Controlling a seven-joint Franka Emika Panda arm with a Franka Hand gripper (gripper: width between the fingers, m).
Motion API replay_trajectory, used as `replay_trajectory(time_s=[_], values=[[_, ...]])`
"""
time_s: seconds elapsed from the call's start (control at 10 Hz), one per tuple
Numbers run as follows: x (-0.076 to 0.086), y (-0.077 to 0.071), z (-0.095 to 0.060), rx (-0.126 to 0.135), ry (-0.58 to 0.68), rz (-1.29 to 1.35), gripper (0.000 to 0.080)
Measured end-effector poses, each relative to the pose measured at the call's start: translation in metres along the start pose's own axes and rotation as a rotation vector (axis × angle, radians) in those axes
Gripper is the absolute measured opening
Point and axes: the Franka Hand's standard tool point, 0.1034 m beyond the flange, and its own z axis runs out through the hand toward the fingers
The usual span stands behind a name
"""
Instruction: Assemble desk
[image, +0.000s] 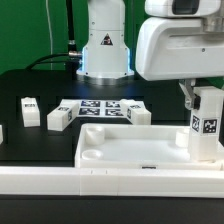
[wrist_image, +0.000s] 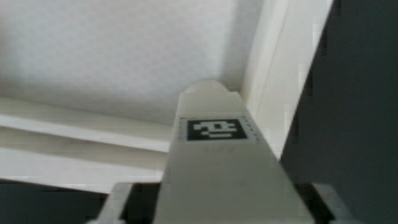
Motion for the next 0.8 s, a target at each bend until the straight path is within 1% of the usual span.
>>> replay_trajectory(time_s=[0.3, 0.5, 0.6, 0.8], values=[[0.0011, 0.0022, 0.0006, 0.043, 0.003, 0.297, 0.0291], [0.0007, 0.0011, 0.0011, 0.043, -0.003, 0.528, 0.0291], [0.0007, 0.0015, 0.0011, 0.056, -0.01, 0.632, 0.0291], [0.0002, -0.0004, 0.0016, 0.062, -0.022, 0.889, 0.0291]])
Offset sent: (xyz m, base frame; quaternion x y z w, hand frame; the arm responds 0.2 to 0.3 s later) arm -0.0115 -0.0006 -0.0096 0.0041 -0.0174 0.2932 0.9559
